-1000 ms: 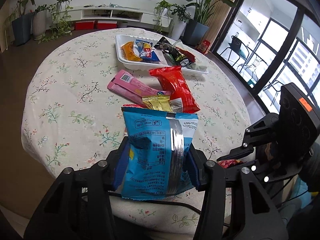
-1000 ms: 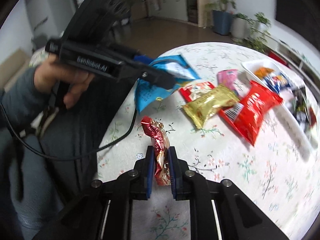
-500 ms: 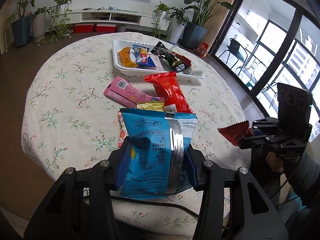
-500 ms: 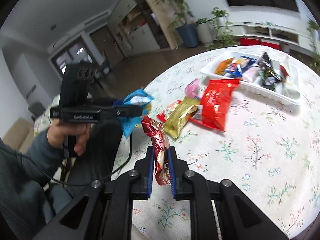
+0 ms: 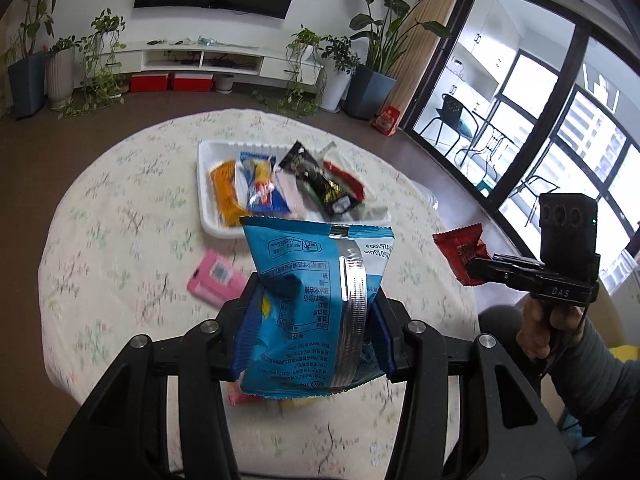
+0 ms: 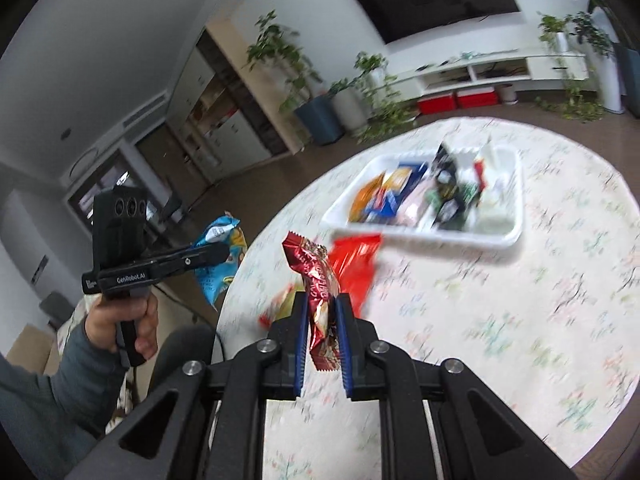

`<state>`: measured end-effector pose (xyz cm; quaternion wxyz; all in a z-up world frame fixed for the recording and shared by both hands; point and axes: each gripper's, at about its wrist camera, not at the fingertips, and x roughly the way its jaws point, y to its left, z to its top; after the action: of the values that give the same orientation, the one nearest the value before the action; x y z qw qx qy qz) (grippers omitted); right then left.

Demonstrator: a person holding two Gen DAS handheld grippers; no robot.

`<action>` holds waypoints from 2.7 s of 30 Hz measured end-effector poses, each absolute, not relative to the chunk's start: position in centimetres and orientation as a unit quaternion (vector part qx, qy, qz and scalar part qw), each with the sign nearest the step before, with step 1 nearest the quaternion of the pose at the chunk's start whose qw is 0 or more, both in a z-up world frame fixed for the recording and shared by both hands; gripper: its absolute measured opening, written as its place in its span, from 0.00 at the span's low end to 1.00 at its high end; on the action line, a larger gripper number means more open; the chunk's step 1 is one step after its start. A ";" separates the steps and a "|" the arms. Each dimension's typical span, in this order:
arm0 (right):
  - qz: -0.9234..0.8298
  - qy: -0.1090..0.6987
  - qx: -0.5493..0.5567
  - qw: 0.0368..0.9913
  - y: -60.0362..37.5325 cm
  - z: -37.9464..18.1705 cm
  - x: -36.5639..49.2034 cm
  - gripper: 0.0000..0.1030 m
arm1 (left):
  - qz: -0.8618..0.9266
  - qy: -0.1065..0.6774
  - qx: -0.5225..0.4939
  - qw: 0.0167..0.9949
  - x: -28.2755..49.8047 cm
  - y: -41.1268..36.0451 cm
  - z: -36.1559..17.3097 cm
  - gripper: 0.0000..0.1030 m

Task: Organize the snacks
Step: 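Carry the blue bag and checkered packet into the white tray, release both, then withdraw both open tools from the tray back toward the snack pile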

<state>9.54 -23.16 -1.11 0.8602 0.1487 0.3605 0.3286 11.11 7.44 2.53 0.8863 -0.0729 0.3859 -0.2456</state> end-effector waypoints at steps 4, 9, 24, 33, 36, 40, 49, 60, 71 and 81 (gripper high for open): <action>0.306 0.347 0.165 0.871 -23.7 0.8 12.3 0.15 | -0.247 0.378 -0.084 0.888 15.6 7.5 4.1 0.44; 0.274 0.344 0.193 0.877 -23.4 2.1 17.3 0.15 | -0.234 0.374 -0.075 0.894 22.0 6.9 5.7 0.44; 0.209 0.425 0.218 0.853 -19.9 -3.9 28.1 0.15 | -0.210 0.449 -0.028 0.868 34.5 3.6 -1.7 0.44; 0.182 0.459 0.194 0.848 -18.8 -7.6 30.2 0.15 | -0.211 0.463 -0.015 0.860 36.0 2.7 -5.3 0.45; 0.177 0.467 0.188 0.846 -18.7 -8.5 30.4 0.15 | -0.212 0.464 -0.006 0.860 35.8 2.2 -5.6 0.47; 0.174 0.466 0.177 0.849 -18.4 -8.8 30.2 0.16 | -0.207 0.464 -0.005 0.861 35.8 2.0 -6.0 0.55; 0.168 0.464 0.155 0.856 -17.8 -8.4 30.0 0.18 | -0.206 0.456 -0.008 0.866 35.3 2.2 -5.5 0.66; 0.152 0.442 0.125 0.875 -16.4 -6.6 28.3 0.31 | -0.201 0.436 -0.025 0.877 34.7 3.1 -4.4 0.75; 0.144 0.405 0.135 0.893 -18.2 -3.5 24.6 0.60 | -0.204 0.406 -0.055 0.889 30.7 5.4 -1.5 0.94; 0.135 0.392 0.159 0.896 -20.4 -2.5 17.1 0.74 | -0.175 0.346 -0.074 0.919 22.5 8.6 2.5 1.00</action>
<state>17.07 -20.43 -2.55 0.8961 0.1588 0.3919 0.1348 22.47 8.62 2.54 0.9186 -0.0741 0.3461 -0.1755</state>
